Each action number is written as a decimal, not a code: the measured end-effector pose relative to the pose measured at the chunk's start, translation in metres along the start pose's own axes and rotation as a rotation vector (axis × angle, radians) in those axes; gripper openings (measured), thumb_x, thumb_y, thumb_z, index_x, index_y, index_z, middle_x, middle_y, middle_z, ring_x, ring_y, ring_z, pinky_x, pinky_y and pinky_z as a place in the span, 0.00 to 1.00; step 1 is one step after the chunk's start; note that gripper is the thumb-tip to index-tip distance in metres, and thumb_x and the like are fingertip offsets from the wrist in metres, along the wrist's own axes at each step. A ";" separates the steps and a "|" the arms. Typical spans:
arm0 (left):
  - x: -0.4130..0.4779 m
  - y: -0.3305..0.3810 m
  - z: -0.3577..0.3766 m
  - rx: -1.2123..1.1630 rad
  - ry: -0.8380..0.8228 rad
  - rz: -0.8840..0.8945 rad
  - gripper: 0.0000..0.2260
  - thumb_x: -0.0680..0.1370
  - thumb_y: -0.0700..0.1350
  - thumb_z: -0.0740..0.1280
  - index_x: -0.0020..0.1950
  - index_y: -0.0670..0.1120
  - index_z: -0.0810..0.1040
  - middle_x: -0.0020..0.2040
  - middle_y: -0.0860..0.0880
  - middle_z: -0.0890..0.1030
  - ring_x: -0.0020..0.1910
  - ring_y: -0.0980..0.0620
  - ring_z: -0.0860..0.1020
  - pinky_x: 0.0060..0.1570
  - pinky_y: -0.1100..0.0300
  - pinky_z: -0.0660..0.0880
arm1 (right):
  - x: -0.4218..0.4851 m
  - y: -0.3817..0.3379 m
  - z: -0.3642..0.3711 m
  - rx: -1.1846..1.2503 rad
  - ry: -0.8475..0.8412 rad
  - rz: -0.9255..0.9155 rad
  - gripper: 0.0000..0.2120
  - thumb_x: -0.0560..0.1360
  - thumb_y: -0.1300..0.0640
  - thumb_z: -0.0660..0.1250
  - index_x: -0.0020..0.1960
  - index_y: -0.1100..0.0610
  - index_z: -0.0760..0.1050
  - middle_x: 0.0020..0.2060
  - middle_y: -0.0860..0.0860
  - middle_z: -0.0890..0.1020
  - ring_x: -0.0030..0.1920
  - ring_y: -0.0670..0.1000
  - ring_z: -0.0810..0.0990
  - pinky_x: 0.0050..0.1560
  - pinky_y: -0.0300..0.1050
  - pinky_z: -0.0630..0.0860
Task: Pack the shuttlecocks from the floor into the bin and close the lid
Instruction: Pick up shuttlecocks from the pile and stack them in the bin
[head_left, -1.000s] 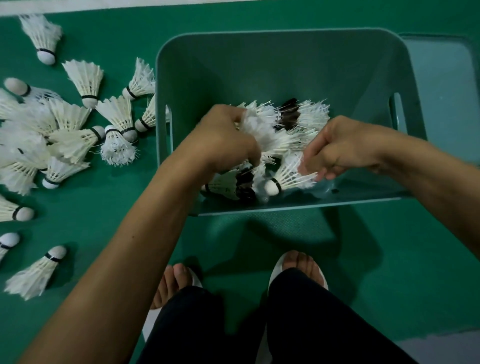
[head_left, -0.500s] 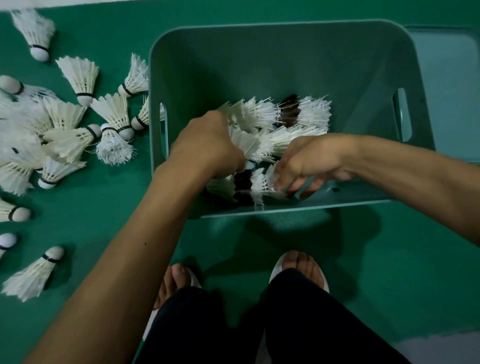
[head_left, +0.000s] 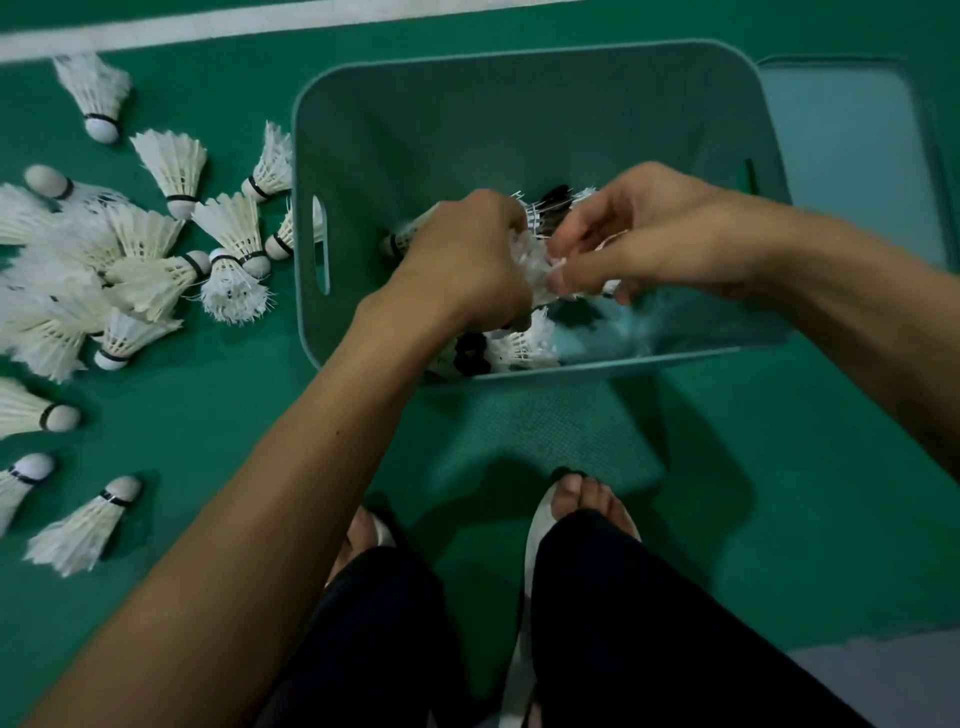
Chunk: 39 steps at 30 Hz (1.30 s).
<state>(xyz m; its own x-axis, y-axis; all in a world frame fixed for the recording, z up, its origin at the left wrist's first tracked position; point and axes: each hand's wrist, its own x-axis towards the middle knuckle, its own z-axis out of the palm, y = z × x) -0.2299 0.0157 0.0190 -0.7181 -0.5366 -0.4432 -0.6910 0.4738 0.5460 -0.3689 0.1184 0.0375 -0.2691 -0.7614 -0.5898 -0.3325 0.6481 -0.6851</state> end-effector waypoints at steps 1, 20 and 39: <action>-0.003 0.003 0.000 -0.018 0.005 0.003 0.26 0.64 0.42 0.82 0.60 0.51 0.79 0.47 0.49 0.80 0.42 0.51 0.79 0.32 0.66 0.69 | -0.003 0.002 0.003 -0.063 0.060 -0.027 0.14 0.69 0.55 0.80 0.50 0.62 0.83 0.39 0.54 0.84 0.34 0.46 0.77 0.37 0.45 0.75; -0.008 -0.016 0.005 0.259 -0.381 -0.003 0.16 0.79 0.35 0.59 0.57 0.44 0.84 0.55 0.45 0.84 0.53 0.44 0.81 0.50 0.52 0.78 | 0.017 0.015 0.014 -0.577 0.269 0.302 0.02 0.70 0.66 0.72 0.41 0.62 0.80 0.37 0.60 0.84 0.33 0.56 0.83 0.35 0.44 0.78; 0.014 -0.036 0.006 0.332 -0.454 -0.014 0.24 0.81 0.36 0.57 0.76 0.50 0.70 0.76 0.46 0.69 0.70 0.45 0.72 0.67 0.52 0.72 | 0.057 0.018 0.038 -0.505 -0.082 0.332 0.16 0.77 0.53 0.74 0.45 0.68 0.82 0.34 0.59 0.86 0.33 0.57 0.87 0.35 0.51 0.86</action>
<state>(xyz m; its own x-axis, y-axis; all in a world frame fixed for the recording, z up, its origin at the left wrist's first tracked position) -0.2154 -0.0047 -0.0115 -0.6212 -0.2251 -0.7506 -0.6372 0.7026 0.3167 -0.3557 0.0867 -0.0245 -0.3676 -0.5030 -0.7822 -0.6355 0.7500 -0.1836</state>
